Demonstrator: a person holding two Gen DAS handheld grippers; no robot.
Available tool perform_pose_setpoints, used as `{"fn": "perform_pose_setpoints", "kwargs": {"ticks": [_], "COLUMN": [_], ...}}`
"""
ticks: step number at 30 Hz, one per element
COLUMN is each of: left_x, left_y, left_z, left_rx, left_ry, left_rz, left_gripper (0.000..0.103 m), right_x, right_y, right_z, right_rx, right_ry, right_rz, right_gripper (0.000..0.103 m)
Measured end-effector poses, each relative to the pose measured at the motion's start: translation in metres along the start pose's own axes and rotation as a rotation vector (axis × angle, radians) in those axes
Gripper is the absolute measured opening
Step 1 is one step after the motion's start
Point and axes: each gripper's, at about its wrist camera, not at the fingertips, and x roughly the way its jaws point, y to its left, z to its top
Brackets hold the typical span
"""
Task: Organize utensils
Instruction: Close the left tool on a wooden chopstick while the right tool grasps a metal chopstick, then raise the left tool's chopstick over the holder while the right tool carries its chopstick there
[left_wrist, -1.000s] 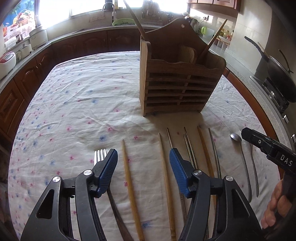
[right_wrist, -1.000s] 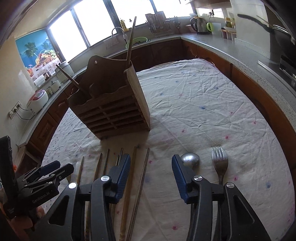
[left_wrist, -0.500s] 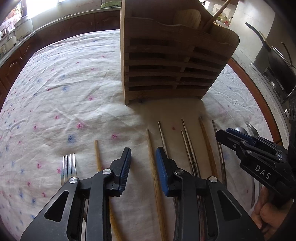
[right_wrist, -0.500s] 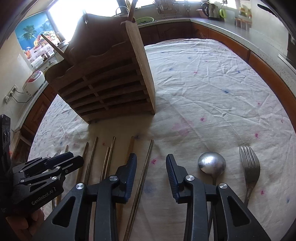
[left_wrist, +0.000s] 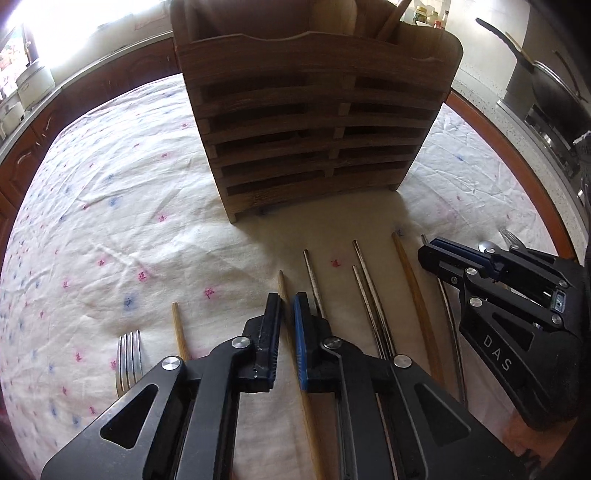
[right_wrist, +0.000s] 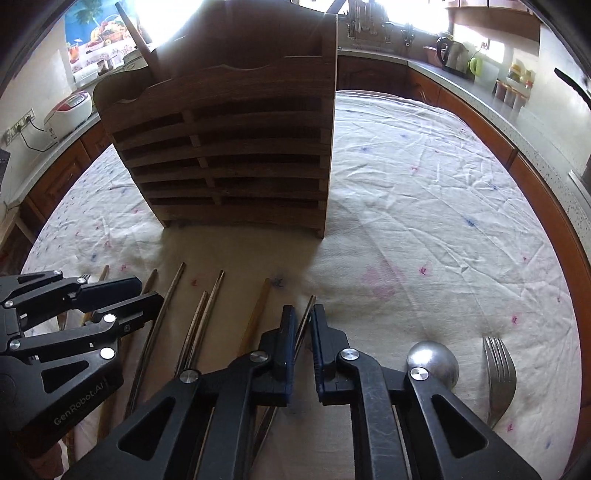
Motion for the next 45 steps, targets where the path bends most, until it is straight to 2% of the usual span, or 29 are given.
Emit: {"fn": "perform_pose_setpoints", "kwargs": {"ticks": [7,11,20,28,39,45], "left_x": [-0.028,-0.056,-0.134,-0.190,-0.222,-0.239], "left_y": [0.016,0.020,0.041,0.041,0.041,0.047], "left_z": [-0.007,-0.010,-0.018,-0.028,-0.037,-0.028], "left_rx": [-0.054,-0.050,-0.080,-0.070,-0.072,-0.083], "left_ry": [-0.015,-0.048,-0.170,-0.288,-0.381,-0.445], "left_rz": [-0.135,-0.172,-0.200,-0.190,-0.185,-0.196], "left_gripper": [0.005,0.005,0.005,0.005,0.005,0.005], "right_x": [-0.020,-0.046,-0.104,-0.158,-0.195,-0.211], "right_y": [-0.013,-0.011,-0.022,-0.023,-0.030,-0.032], "right_z": [0.002,0.004,0.019,0.019,0.014,0.022], "right_rx": [0.113,0.110,0.123,0.109,0.132,0.142], "right_ry": [-0.016,-0.057,-0.167,-0.280,-0.365,-0.416], "right_rz": [0.146,0.170,0.199,0.193,0.172,0.169], "right_gripper": [0.005,0.004,0.004,0.004,0.004,0.004]}}
